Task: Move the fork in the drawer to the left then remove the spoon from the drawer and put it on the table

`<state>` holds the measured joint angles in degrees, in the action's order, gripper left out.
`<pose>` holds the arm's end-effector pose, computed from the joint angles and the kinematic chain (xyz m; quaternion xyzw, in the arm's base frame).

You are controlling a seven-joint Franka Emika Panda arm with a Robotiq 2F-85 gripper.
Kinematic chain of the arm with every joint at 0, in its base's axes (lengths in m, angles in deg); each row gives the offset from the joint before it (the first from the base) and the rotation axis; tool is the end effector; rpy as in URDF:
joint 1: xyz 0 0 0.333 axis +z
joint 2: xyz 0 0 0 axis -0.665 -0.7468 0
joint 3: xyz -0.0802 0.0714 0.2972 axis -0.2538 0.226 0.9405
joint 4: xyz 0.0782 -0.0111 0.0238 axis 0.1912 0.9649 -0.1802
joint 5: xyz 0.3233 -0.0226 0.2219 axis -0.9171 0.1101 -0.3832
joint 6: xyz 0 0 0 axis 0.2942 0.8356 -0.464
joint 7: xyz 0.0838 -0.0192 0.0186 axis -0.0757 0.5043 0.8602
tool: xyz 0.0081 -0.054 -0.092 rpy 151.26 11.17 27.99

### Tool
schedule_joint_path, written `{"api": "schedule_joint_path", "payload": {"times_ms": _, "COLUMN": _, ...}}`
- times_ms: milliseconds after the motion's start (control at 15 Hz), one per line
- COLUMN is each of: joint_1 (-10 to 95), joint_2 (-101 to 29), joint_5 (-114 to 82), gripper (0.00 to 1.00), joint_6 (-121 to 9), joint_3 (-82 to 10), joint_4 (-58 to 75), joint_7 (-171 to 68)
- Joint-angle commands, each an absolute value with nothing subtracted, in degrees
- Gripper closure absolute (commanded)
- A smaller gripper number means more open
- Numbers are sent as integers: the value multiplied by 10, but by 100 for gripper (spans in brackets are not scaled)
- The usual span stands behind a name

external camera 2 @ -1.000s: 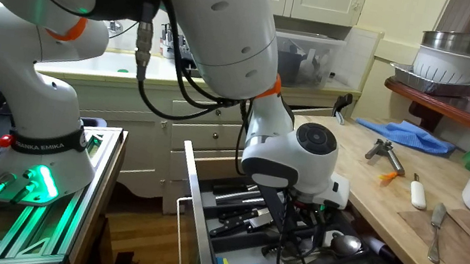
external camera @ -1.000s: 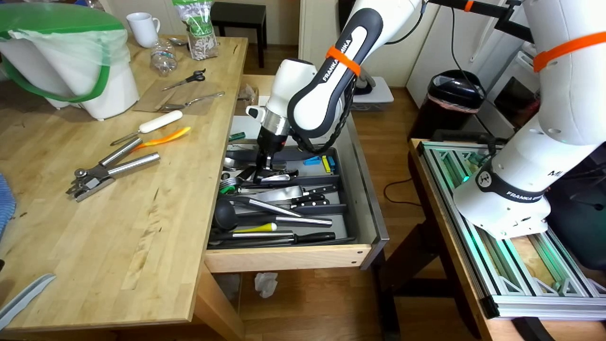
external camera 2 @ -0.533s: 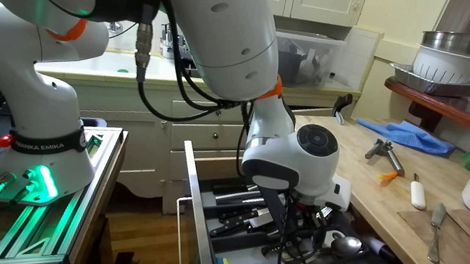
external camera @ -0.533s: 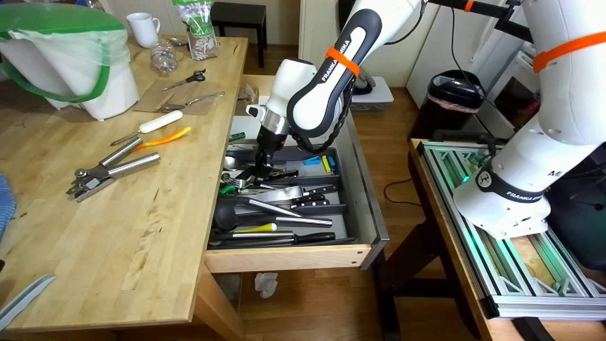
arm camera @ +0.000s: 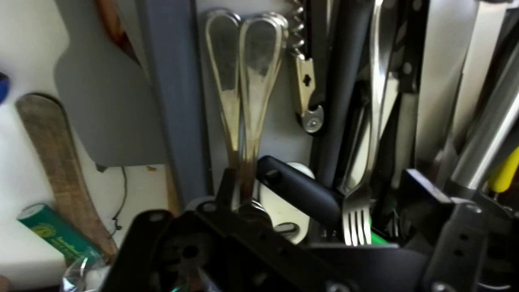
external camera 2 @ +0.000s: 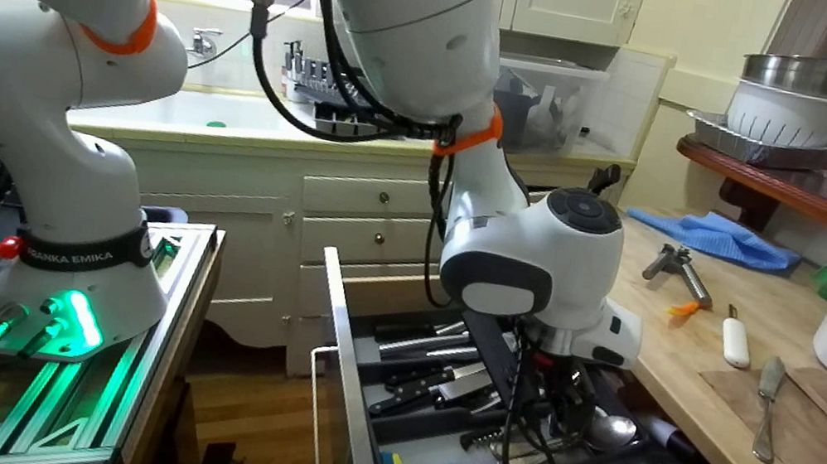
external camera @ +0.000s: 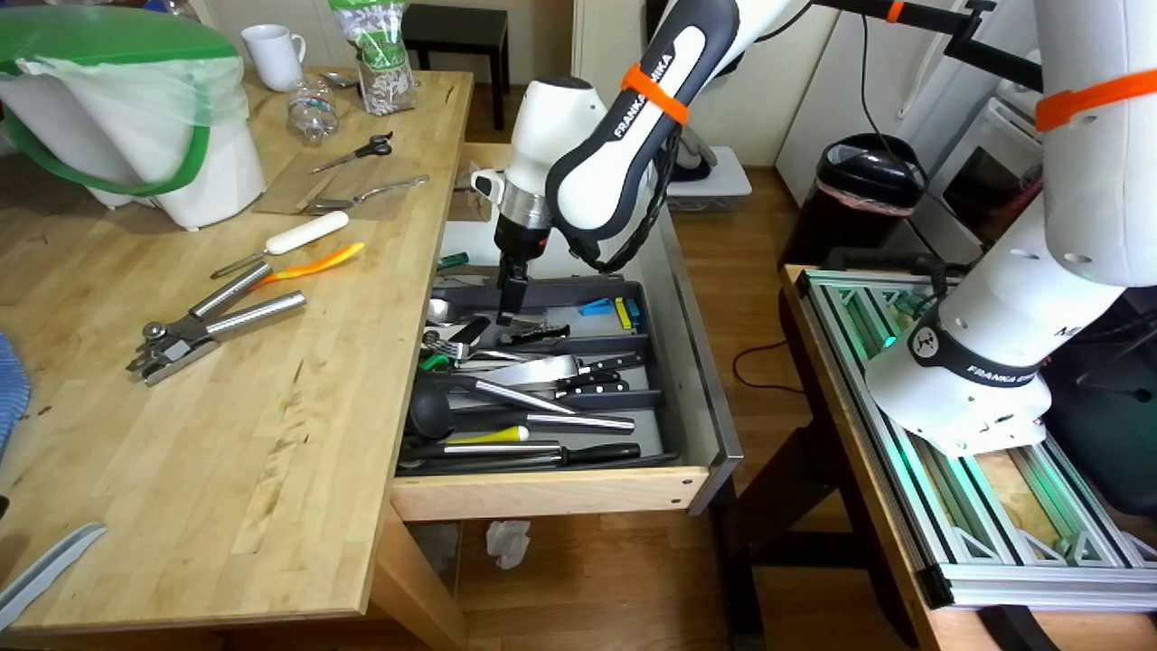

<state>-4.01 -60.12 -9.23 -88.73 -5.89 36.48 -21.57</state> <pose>0.5563 -0.1829 0.1300 -0.9866 -0.0691 -0.1314 0.0682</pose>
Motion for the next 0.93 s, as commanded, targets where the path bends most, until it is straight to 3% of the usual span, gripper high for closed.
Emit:
{"api": "schedule_joint_path", "payload": {"times_ms": 0, "joint_1": 49, "joint_2": -573, "joint_5": -110, "gripper": 0, "joint_6": -871, "joint_3": -152, "joint_4": 361, "joint_7": -241}}
{"api": "schedule_joint_path", "payload": {"times_ms": 67, "joint_1": 68, "joint_2": -577, "joint_5": -109, "gripper": 6, "joint_6": -880, "joint_3": -172, "joint_4": 357, "joint_7": -241}}
{"api": "schedule_joint_path", "payload": {"times_ms": 267, "joint_1": 121, "joint_2": -590, "joint_5": -106, "gripper": 39, "joint_6": -906, "joint_3": -226, "joint_4": 347, "joint_7": -245}}
{"api": "schedule_joint_path", "payload": {"times_ms": 467, "joint_1": 159, "joint_2": -606, "joint_5": -104, "gripper": 53, "joint_6": -956, "joint_3": -265, "joint_4": 341, "joint_7": -252}}
{"api": "schedule_joint_path", "payload": {"times_ms": 867, "joint_1": 157, "joint_2": -642, "joint_5": -97, "gripper": 51, "joint_6": -1042, "joint_3": -255, "joint_4": 332, "joint_7": -266}}
